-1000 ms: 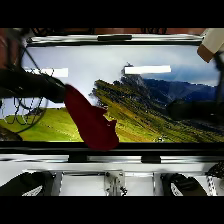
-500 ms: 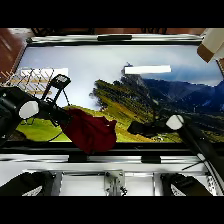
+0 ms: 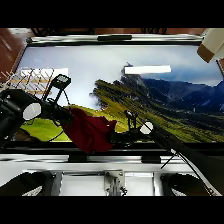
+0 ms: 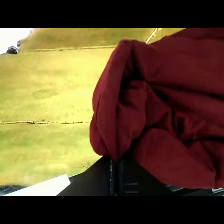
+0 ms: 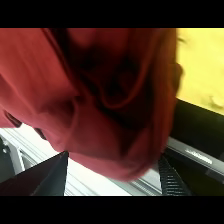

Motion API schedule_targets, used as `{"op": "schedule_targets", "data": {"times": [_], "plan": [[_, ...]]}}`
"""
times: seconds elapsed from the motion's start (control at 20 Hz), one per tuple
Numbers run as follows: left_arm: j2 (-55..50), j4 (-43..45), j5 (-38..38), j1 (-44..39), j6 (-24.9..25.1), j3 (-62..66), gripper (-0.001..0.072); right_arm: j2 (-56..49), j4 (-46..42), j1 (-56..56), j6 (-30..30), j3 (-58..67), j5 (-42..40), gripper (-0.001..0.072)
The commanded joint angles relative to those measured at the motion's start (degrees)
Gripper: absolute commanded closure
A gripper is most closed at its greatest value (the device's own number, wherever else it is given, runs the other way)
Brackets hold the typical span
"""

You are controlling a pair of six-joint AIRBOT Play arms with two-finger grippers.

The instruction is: Fold the shirts.

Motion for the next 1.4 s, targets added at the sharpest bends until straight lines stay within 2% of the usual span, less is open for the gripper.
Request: {"op": "schedule_targets", "data": {"times": [0.0,0.05,0.1,0.15,0.25,0.35,0.45,0.55,0.65,0.7,0.8,0.95,1.05,1.2,1.35], "plan": [[-0.04,-0.04,2.01,0.00,-0.09,-0.07,0.0673,-0.76,2.71,1.42,-0.81,-0.07,-4.94,0.0376],[-0.02,-0.02,2.34,0.00,-0.09,-0.07,0.0674,-0.74,2.80,1.40,-0.15,0.00,-5.75,0.0621],[0.00,-0.02,3.08,0.00,-0.07,0.00,0.0674,-0.57,2.40,1.14,-0.57,0.46,-5.90,0.0653],[0.02,0.02,4.39,0.02,0.24,0.46,0.0673,0.15,1.33,0.61,-2.71,1.66,-4.90,0.0654],[0.02,0.15,5.20,0.37,4.94,5.53,0.0674,4.15,-4.55,-1.70,-6.93,6.38,0.26,0.0654],[0.04,0.22,4.46,1.11,6.05,17.05,0.0673,10.78,-14.64,-5.81,-6.14,13.81,5.79,0.0654],[0.04,-0.02,4.79,1.31,5.29,32.85,0.0673,18.82,-20.15,-11.06,-4.83,23.19,8.31,0.0654],[0.22,-3.48,7.13,1.20,1.16,48.24,0.0673,26.16,-20.06,-15.23,-4.74,33.53,6.43,0.0654],[1.77,-9.86,12.04,1.20,-1.11,55.98,0.0673,31.19,-20.33,-16.52,-4.07,42.07,4.85,0.0654],[3.39,-12.17,13.68,1.20,-1.11,55.67,0.0673,33.03,-20.76,-16.50,-3.80,44.87,4.76,0.0654],[6.93,-11.30,10.36,1.25,-1.11,51.69,0.0673,35.98,-23.67,-16.52,-0.83,47.98,7.52,0.0654],[9.77,0.13,-4.85,1.33,-3.43,42.88,0.0673,37.99,-33.51,-16.52,6.47,48.41,18.91,0.0654],[9.66,2.84,-11.47,1.33,-4.09,36.85,0.0673,36.63,-38.64,-16.50,8.41,47.91,28.74,0.0653],[9.40,2.64,-8.96,1.33,-4.13,23.96,0.0673,31.47,-41.90,-16.50,7.34,43.47,37.03,0.0654],[8.24,2.54,-0.72,1.33,-6.54,9.01,0.0673,23.93,-41.66,-16.50,5.35,33.53,32.98,0.0653]]}}
